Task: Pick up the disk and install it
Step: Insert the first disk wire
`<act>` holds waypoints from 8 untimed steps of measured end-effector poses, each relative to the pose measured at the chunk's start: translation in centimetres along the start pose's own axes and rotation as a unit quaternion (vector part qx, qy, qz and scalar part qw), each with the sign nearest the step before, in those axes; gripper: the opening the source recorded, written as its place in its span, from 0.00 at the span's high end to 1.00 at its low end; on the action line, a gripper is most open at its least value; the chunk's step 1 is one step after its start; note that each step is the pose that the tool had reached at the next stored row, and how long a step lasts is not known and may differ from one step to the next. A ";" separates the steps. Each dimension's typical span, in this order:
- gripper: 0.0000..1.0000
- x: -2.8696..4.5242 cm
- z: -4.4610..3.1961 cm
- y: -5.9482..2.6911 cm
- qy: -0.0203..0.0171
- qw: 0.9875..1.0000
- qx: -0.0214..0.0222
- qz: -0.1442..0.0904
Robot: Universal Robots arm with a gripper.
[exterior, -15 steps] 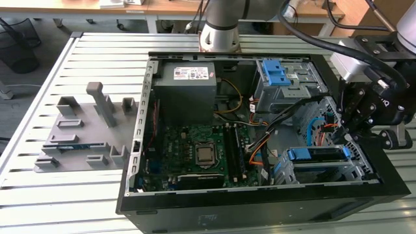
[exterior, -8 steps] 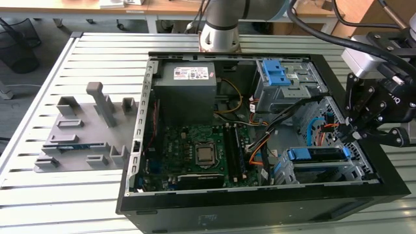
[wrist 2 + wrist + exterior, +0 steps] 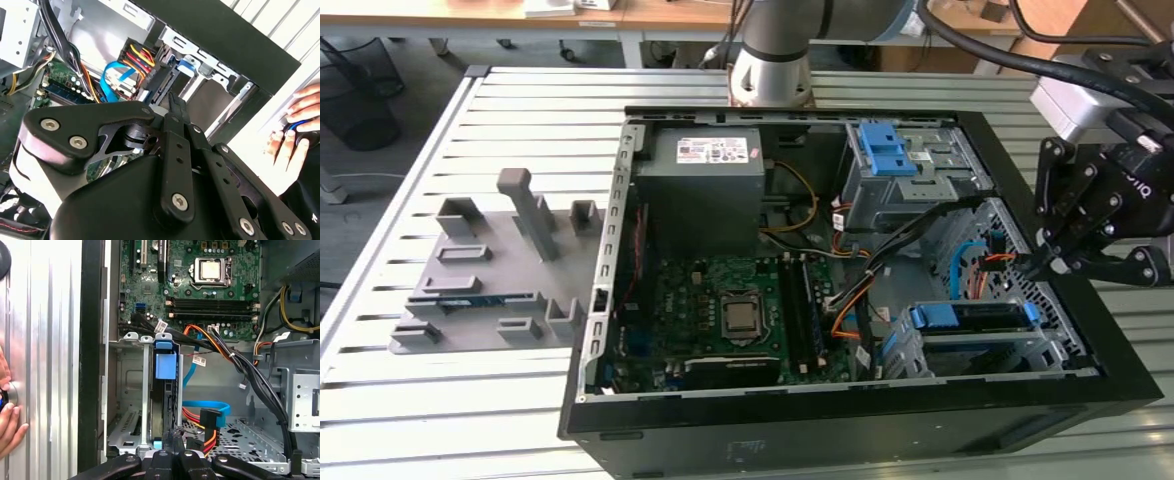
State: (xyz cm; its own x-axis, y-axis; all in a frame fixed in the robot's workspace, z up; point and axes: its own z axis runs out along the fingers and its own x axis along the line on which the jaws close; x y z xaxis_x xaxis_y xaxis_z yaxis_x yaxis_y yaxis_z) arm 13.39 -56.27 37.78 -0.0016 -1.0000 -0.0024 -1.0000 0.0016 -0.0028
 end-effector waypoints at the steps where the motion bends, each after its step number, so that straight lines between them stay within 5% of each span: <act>1: 0.89 -0.17 0.00 -0.03 0.000 1.000 0.000 0.001; 8: 0.89 -1.73 -0.09 -0.06 0.003 1.000 0.001 0.005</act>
State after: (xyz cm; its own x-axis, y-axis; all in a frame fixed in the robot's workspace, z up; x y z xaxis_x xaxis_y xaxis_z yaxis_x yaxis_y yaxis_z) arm 13.46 -54.54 37.87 -0.0113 -0.9999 0.0030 -0.9999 0.0113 -0.0052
